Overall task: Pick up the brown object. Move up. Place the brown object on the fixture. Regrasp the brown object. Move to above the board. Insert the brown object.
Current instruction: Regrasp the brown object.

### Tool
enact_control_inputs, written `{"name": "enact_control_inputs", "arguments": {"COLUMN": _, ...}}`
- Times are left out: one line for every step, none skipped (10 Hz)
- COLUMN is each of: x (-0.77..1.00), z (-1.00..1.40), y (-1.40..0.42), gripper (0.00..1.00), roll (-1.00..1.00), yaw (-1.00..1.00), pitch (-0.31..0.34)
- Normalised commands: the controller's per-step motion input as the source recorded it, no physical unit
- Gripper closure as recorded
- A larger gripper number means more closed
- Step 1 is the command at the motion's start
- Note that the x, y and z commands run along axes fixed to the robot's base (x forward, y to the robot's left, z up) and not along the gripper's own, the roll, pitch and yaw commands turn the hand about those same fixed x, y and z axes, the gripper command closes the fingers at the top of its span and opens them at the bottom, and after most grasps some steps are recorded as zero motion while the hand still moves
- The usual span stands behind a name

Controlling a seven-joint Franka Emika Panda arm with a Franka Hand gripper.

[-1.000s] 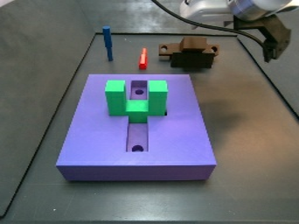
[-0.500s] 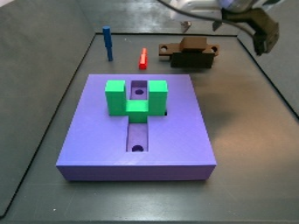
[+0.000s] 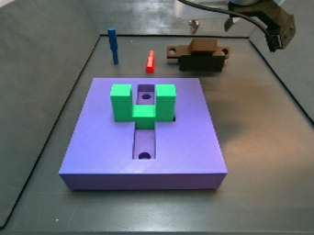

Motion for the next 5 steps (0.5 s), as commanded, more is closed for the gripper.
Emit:
{"name": "enact_control_inputs", "arguments": {"x": 0.16, "z": -0.02, "y": -0.03, "gripper": 0.00, "roll": 0.00, "yaw": -0.12, "pitch": 0.000}}
{"name": "enact_control_inputs", "arguments": {"x": 0.17, "z": -0.13, "y": 0.00, "gripper": 0.00, "roll": 0.00, "yaw": -0.34, "pitch": 0.000}}
{"name": "enact_control_inputs", "arguments": {"x": 0.12, "z": -0.19, "y": 0.00, "gripper": 0.00, "roll": 0.00, "yaw": -0.41, "pitch": 0.000}}
{"name": "enact_control_inputs", "arguments": {"x": 0.02, "z": -0.15, "y": 0.00, "gripper": 0.00, "roll": 0.00, "yaw": -0.29, "pitch": 0.000}}
{"name": "enact_control_inputs", "arguments": {"x": 0.03, "z": -0.21, "y": 0.00, "gripper": 0.00, "roll": 0.00, "yaw": -0.24, "pitch": 0.000}}
